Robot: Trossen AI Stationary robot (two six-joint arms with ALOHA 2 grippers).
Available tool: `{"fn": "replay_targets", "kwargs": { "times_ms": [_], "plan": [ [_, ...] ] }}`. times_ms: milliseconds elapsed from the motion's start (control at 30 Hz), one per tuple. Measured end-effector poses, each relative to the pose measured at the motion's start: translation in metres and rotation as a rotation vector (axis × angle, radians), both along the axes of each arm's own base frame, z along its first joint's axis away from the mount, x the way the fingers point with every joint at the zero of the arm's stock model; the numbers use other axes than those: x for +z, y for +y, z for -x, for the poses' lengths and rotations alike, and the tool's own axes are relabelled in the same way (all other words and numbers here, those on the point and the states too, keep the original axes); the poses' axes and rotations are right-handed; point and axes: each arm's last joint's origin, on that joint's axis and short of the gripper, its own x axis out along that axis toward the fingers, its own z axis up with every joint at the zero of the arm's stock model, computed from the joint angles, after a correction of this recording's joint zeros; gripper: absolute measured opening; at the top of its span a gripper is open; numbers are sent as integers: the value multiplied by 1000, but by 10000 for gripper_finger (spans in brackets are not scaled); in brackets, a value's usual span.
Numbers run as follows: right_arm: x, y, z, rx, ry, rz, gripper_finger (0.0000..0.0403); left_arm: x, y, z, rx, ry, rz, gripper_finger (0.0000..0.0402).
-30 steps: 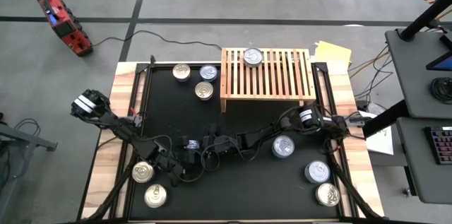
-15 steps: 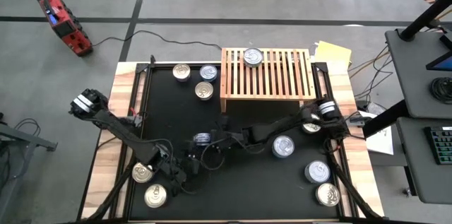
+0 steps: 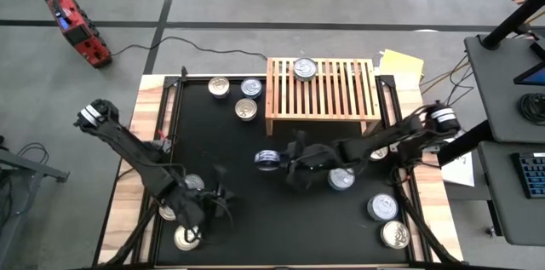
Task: Stack canned seafood by type on shelf
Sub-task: Put the blue tuna can on the shelf
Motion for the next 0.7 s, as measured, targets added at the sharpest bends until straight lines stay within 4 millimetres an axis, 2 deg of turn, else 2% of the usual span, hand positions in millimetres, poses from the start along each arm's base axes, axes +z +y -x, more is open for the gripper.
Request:
{"fn": "replay_targets", "kwargs": {
  "times_ms": [100,200,300,367,500,600,700],
  "plan": [
    [1,-9,12,54,-102,-116,129,9,9,8,-45,-74,-19,1],
    [4,-17,17,128,-187,-203,129,16,20,13,-106,-228,12,1],
    [4,-23,18,174,-204,-219,129,15,32,18,-217,-394,110,1],
    [3,-26,18,181,-204,-175,129,13,41,21,-222,-503,168,1],
    [4,-27,17,183,-211,-36,129,7,62,25,-5,-664,234,1],
    [4,-28,18,159,-210,13,129,0,74,24,182,-692,272,6],
    [4,-28,18,152,-211,17,129,-5,79,22,236,-685,327,25]
  ]
}}
